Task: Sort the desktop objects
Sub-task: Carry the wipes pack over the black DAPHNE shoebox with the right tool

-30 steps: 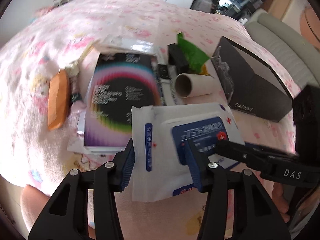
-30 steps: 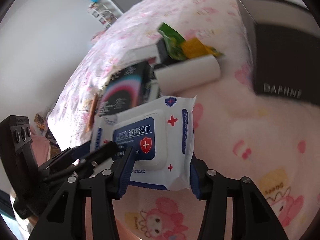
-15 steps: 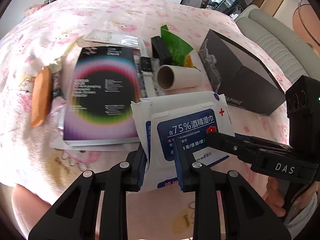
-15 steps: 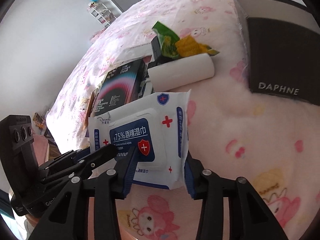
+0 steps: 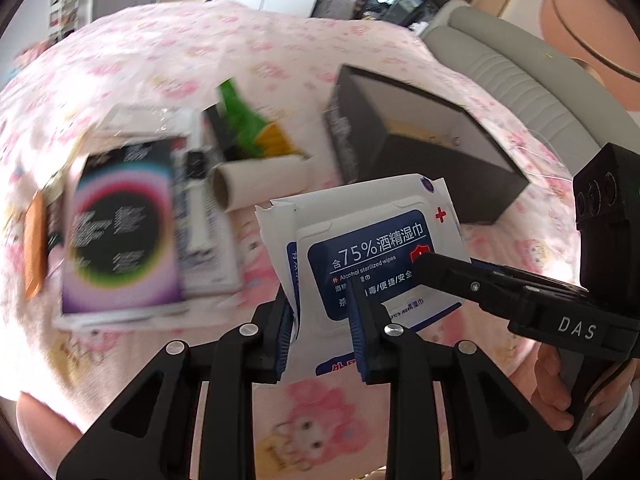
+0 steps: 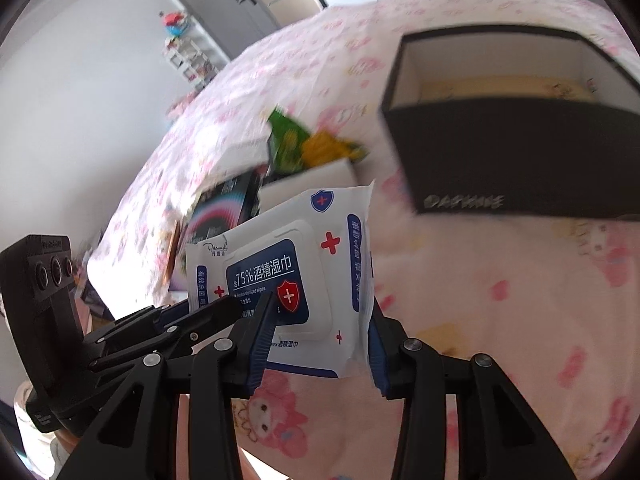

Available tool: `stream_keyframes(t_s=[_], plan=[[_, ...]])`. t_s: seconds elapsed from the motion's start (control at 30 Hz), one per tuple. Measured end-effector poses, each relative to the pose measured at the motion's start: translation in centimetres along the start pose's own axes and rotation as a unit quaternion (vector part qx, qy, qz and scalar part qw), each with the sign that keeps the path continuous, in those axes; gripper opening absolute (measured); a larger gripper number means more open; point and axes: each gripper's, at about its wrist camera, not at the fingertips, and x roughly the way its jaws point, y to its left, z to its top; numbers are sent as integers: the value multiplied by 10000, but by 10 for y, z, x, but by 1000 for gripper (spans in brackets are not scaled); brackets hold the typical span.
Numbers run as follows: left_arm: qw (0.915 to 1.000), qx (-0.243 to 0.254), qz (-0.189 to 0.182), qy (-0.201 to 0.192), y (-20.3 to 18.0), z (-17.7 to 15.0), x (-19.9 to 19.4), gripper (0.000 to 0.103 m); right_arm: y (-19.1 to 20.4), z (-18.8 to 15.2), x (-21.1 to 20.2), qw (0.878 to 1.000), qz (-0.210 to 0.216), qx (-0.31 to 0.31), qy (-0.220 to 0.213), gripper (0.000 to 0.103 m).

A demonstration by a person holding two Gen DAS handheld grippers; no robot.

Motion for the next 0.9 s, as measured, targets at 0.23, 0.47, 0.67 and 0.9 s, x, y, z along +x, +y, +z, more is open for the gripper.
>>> stream_keyframes(t_s=[0.23, 0.47, 0.67, 0.9], plan=[[9992, 356, -174, -82, -38, 19, 8, 25, -22, 10, -32, 9987, -281, 201, -369, 38], [9971, 669, -294, -201, -69, 43, 10, 25, -35, 24, -59, 9965, -474, 208, -650, 38], [9940, 1004, -295, -311, -99, 73, 17, 25, -49, 44, -78, 9941, -649, 248, -837, 38], [9921, 1186, -167, -373, -122, 112, 42, 25, -70, 80, -82, 9930, -815, 228, -822, 38]])
